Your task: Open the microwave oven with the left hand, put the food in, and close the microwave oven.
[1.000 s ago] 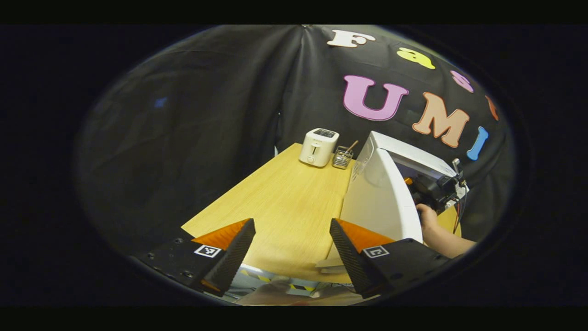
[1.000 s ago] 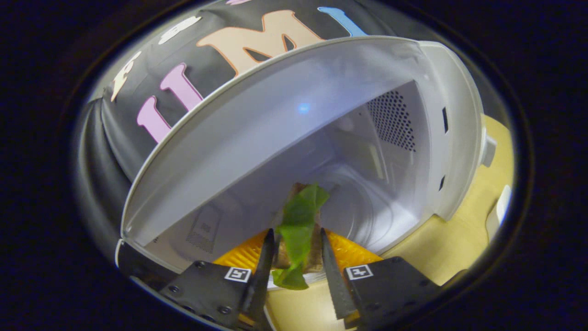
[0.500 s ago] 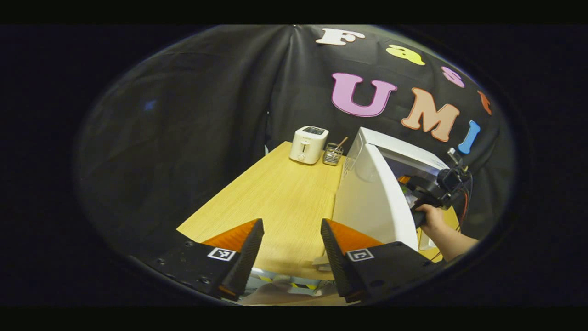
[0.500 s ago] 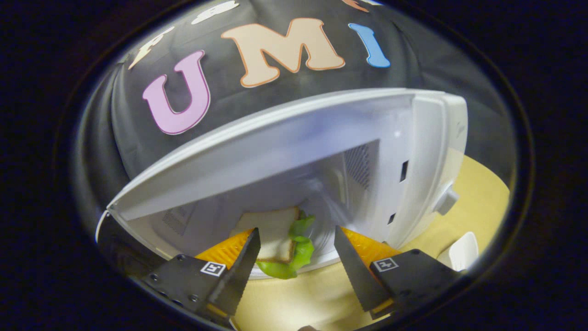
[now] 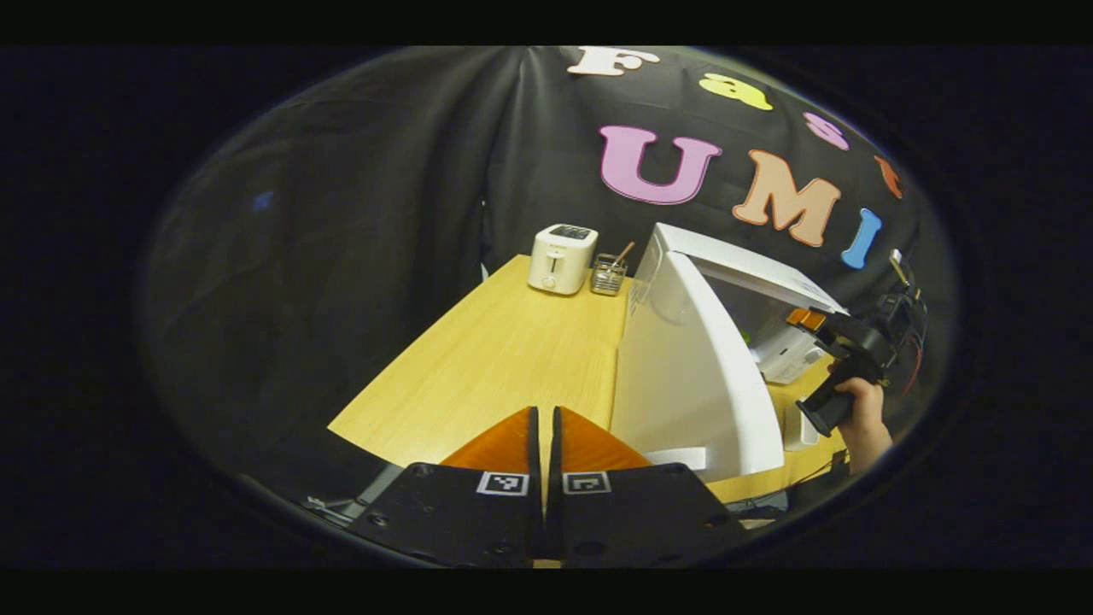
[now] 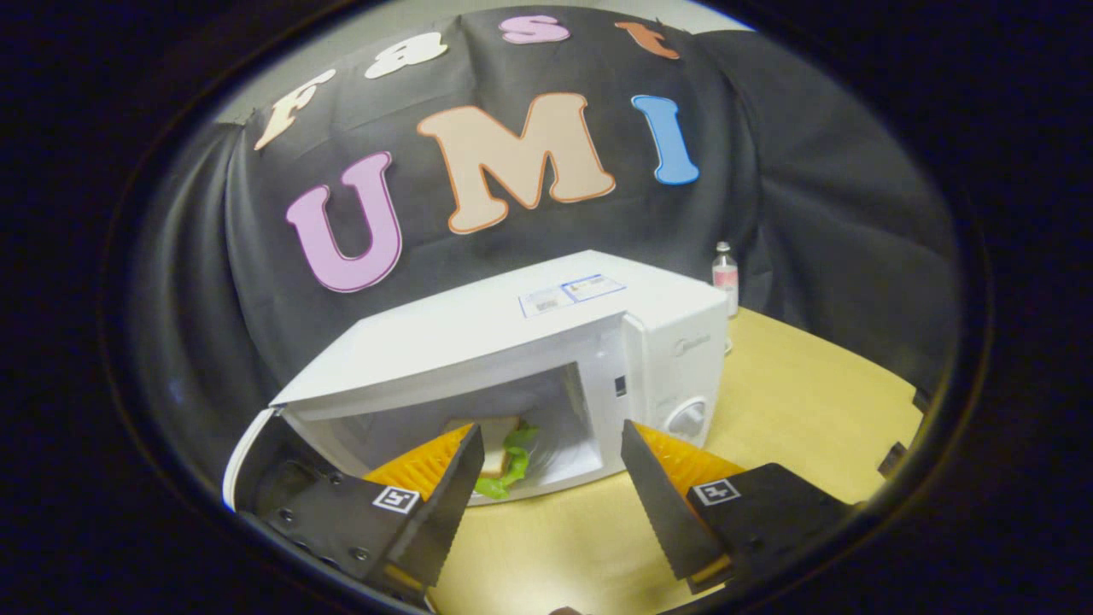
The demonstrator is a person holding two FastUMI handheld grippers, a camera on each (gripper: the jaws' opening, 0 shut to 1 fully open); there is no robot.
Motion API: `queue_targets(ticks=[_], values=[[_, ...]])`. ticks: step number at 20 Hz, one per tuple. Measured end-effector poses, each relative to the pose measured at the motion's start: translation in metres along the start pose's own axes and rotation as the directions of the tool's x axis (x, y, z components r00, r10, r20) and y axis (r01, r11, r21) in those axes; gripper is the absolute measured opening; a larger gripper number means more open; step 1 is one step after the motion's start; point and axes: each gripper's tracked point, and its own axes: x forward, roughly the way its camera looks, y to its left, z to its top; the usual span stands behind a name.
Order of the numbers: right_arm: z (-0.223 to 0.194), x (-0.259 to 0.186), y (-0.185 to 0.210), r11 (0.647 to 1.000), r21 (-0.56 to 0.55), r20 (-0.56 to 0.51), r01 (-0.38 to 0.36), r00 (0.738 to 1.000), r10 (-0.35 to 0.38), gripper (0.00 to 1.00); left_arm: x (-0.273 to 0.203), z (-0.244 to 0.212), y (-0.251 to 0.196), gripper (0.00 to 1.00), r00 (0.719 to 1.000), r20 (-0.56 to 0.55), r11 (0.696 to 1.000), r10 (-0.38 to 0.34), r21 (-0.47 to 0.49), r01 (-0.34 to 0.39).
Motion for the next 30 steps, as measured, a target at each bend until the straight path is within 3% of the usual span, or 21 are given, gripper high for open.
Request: queue_targets(ticks=[5,6,13,18,19,20,21,22,25,26,27,30], values=[[0.004,-0.048,-0.024,0.999,0.007,0.013,0.034,0.999,-0.034,0.99,0.003,0.001,-0.018,0.0,0.998,-0.003,0.995,-0.069,0.067,0.069],[0.003,-0.059,-0.031,0.999,0.002,0.015,0.051,0.999,-0.051,0.91,0.004,0.0,-0.023,0.0,0.996,-0.01,0.993,-0.086,0.076,0.086],[-0.048,-0.125,-0.064,0.99,0.024,-0.079,0.14,0.987,-0.138,0.91,0.007,-0.01,-0.049,0.01,0.983,-0.059,0.964,-0.171,0.195,0.18],[-0.074,-0.149,-0.075,0.986,0.03,-0.148,0.165,0.976,-0.158,0.92,0.009,-0.01,-0.07,0.0,0.971,-0.074,0.942,-0.225,0.237,0.237],[-0.077,-0.154,-0.077,0.986,0.019,-0.159,0.164,0.974,-0.159,1.0,0.009,-0.011,-0.077,0.0,0.967,-0.076,0.935,-0.241,0.248,0.253],[-0.077,-0.154,-0.079,0.986,0.003,-0.168,0.166,0.972,-0.164,1.0,0.009,-0.011,-0.085,0.01,0.963,-0.081,0.927,-0.258,0.26,0.27],[-0.077,-0.157,-0.085,0.986,-0.009,-0.173,0.168,0.971,-0.167,0.92,0.009,-0.013,-0.094,0.01,0.957,-0.084,0.918,-0.276,0.273,0.288],[-0.075,-0.161,-0.09,0.985,-0.012,-0.173,0.17,0.97,-0.17,1.0,0.008,-0.013,-0.103,0.01,0.952,-0.088,0.909,-0.294,0.284,0.306],[-0.06,-0.164,-0.109,0.982,-0.022,-0.154,0.188,0.97,-0.189,1.0,0.011,-0.013,-0.127,0.02,0.942,-0.096,0.886,-0.322,0.319,0.336],[-0.055,-0.166,-0.115,0.981,-0.027,-0.148,0.194,0.969,-0.196,0.92,0.013,-0.014,-0.136,0.01,0.936,-0.102,0.881,-0.336,0.316,0.351],[-0.052,-0.166,-0.122,0.979,-0.031,-0.145,0.2,0.968,-0.203,1.0,0.013,-0.016,-0.147,0.02,0.93,-0.112,0.877,-0.349,0.312,0.367],[-0.04,-0.166,-0.143,0.975,-0.049,-0.148,0.215,0.964,-0.22,1.0,0.02,-0.016,-0.178,0.01,0.921,-0.118,0.858,-0.371,0.336,0.389]])
